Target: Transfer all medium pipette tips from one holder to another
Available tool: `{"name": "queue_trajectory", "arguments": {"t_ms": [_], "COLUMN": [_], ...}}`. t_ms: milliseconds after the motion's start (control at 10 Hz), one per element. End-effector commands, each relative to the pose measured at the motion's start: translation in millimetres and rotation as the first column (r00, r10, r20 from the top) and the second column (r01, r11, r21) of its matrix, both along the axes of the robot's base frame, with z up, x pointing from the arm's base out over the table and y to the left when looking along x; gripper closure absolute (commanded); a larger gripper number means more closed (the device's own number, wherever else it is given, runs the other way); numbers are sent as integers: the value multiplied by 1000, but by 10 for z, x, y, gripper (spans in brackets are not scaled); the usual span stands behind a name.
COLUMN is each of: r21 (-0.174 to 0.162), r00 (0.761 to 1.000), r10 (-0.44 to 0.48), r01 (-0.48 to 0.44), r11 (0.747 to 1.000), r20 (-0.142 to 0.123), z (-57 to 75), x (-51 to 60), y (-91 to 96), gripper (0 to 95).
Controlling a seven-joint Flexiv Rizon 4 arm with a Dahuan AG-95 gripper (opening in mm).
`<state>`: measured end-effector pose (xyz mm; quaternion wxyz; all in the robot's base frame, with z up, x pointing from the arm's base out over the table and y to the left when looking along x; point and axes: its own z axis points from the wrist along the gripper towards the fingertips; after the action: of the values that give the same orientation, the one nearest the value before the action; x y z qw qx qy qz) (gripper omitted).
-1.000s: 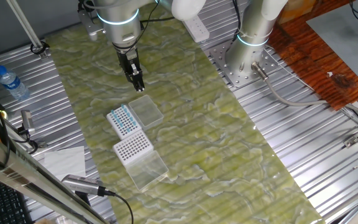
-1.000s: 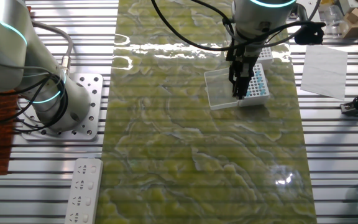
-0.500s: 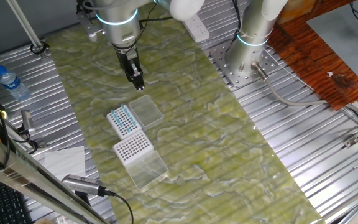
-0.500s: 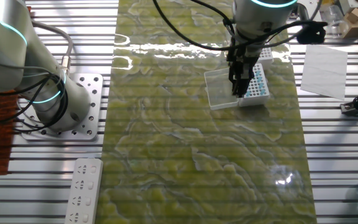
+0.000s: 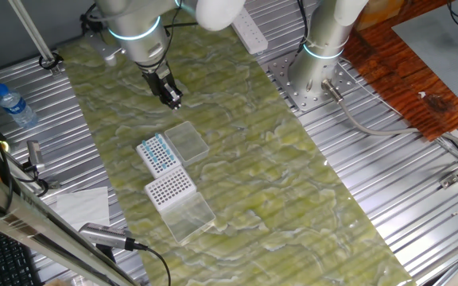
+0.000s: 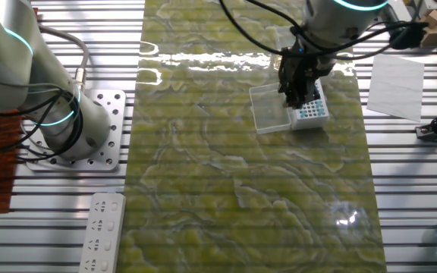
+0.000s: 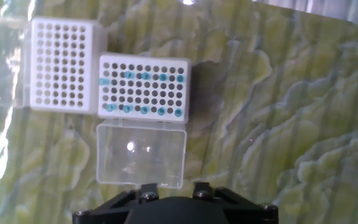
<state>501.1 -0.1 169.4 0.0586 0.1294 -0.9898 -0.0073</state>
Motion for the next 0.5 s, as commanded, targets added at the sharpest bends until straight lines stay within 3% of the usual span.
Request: {"name": "queue_trajectory", "arguments": {"t_ms": [100,500], "r21": [3,-8], "r00": [999,1000], "r10": [33,2], "r01": [-33,-2], "r11": [999,1000], "r20": [-20,-22], "z": [5,6], "x": [-11,-13], "y": [1,1], "gripper": [950,950]}}
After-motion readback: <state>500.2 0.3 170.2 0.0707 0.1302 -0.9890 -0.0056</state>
